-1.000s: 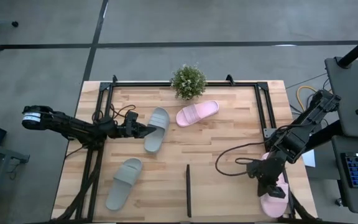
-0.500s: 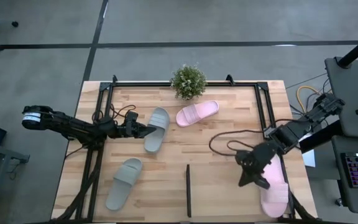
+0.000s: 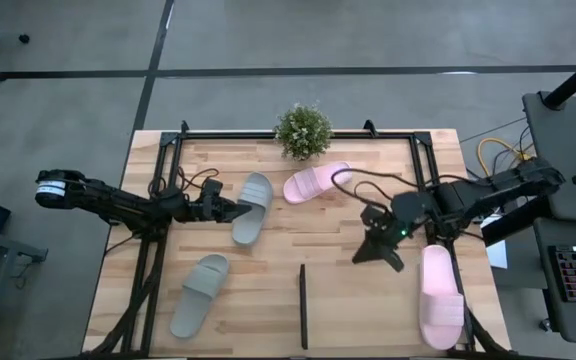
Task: Pick and place slides into the shelf
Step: Put the pink slide on the shelf
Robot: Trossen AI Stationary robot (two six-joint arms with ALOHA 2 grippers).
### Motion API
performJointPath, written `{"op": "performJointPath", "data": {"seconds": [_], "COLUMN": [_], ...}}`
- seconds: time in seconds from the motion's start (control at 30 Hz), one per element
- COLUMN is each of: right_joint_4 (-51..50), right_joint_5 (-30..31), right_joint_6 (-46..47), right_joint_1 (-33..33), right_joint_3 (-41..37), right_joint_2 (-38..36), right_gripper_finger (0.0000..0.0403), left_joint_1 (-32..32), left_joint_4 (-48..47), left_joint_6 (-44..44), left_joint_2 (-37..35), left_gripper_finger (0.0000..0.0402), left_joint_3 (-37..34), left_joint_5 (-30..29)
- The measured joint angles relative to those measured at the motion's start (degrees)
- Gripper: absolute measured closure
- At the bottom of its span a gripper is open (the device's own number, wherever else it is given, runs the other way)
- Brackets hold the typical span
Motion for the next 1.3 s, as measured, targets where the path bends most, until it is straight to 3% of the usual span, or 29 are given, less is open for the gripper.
{"op": "performJointPath", "data": {"seconds": [0.3,0.47,0.8,1.13,1.3], "right_joint_4": [0.0,-0.1,0.0,0.7,6.4], "right_joint_5": [-0.6,2.5,1.6,-2.8,-5.4], "right_joint_6": [-0.4,3.6,5.9,8.9,11.7], "right_joint_1": [-8.3,-14.2,-25.9,-33.8,-36.8], "right_joint_3": [0.0,0.0,-0.7,-8.3,-12.3], "right_joint_2": [0.0,0.0,0.0,0.0,0.0], "right_gripper_finger": [0.0389,0.0365,0.0317,0.0283,0.0256], "left_joint_1": [0.0,0.0,0.0,0.0,0.0], "left_joint_4": [-1.6,-3.1,-3.2,-3.3,-3.3], "left_joint_6": [0.0,0.0,0.0,0.0,0.0], "left_joint_2": [0.0,0.0,0.2,0.2,0.2], "left_gripper_finger": [0.0402,0.0402,0.0402,0.0402,0.0402], "left_joint_3": [0.3,0.4,0.4,0.4,0.4], "left_joint_5": [-0.4,-1.3,-2.7,-2.7,-2.7]}}
